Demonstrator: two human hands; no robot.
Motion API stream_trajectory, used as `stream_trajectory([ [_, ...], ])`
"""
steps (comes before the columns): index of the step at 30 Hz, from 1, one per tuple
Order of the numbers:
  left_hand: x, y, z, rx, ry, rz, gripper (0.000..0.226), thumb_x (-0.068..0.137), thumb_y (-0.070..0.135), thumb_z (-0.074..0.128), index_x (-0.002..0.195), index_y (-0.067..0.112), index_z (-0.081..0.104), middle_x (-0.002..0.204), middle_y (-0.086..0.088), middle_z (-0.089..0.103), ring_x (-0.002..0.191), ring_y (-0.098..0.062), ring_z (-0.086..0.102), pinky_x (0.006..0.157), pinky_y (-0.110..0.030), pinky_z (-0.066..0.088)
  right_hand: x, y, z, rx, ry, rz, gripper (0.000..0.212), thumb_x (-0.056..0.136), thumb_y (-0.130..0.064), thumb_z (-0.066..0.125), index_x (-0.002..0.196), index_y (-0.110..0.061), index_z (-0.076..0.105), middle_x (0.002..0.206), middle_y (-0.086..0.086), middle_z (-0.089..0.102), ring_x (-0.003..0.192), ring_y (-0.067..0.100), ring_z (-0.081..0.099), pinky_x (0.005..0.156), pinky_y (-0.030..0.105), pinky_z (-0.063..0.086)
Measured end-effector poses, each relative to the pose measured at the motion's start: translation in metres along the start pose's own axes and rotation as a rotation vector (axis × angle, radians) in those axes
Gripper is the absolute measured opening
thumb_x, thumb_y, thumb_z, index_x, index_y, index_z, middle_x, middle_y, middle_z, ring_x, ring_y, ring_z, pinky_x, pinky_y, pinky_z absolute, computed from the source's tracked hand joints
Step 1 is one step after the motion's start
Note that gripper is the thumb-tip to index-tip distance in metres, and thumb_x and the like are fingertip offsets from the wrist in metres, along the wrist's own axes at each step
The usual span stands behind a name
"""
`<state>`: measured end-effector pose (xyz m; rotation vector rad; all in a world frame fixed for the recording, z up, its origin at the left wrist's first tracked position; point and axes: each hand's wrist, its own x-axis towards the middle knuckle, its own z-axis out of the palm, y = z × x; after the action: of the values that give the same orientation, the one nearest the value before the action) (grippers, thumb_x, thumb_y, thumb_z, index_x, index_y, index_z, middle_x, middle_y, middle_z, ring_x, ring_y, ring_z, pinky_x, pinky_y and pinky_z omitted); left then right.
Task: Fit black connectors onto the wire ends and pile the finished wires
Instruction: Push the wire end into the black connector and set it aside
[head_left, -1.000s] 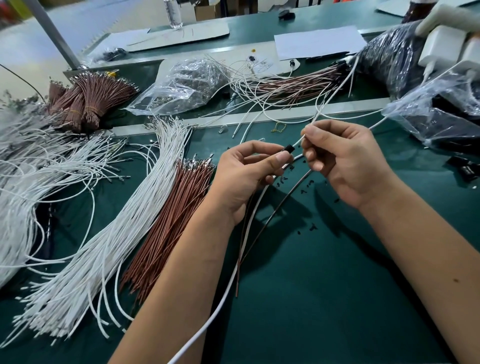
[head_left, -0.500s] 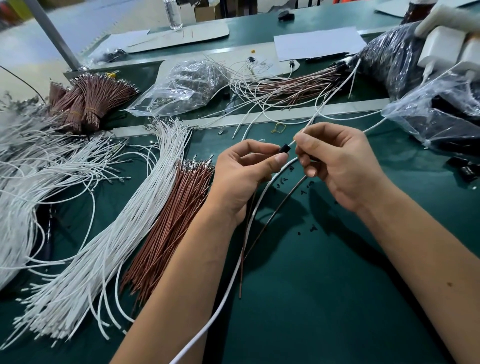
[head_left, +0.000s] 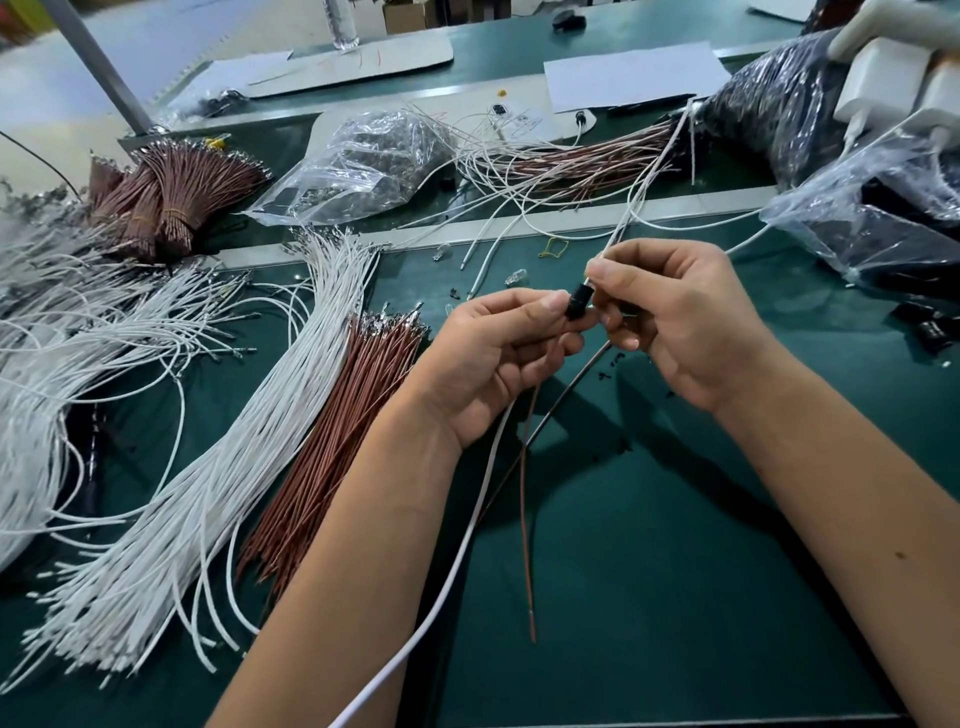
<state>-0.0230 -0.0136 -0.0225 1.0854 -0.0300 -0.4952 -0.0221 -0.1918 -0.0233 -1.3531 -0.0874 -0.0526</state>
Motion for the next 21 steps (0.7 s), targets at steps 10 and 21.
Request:
stream_trajectory([
  [10, -0.0012, 0.0017, 0.0, -0.057, -0.006, -0.023, 0.008, 0.073, 0.009, 0.071, 0.068, 0.012, 0.075, 0.085, -0.015, 0.075, 0.064, -0.014, 0.069, 0.062, -0.017, 0.057, 0.001, -0.0047, -0.0046, 0.173, -0.041, 0.079, 0.01, 0.09, -0.007, 0.065, 0.08, -0.005, 0.064, 0.07, 0.007, 0.059, 0.055, 0.013, 0.048, 0.041, 0.017, 0.033],
  [21, -0.001, 0.0012, 0.0014, -0.049, 0.0, -0.01, 0.01, 0.069, 0.005, 0.073, 0.062, 0.013, 0.073, 0.077, -0.011, 0.074, 0.061, -0.014, 0.069, 0.059, -0.017, 0.057, 0.0017, -0.0039, -0.0048, 0.168, -0.059, 0.127, 0.01, 0.088, -0.009, 0.066, 0.08, -0.003, 0.063, 0.071, 0.008, 0.057, 0.056, 0.013, 0.047, 0.04, 0.016, 0.032],
])
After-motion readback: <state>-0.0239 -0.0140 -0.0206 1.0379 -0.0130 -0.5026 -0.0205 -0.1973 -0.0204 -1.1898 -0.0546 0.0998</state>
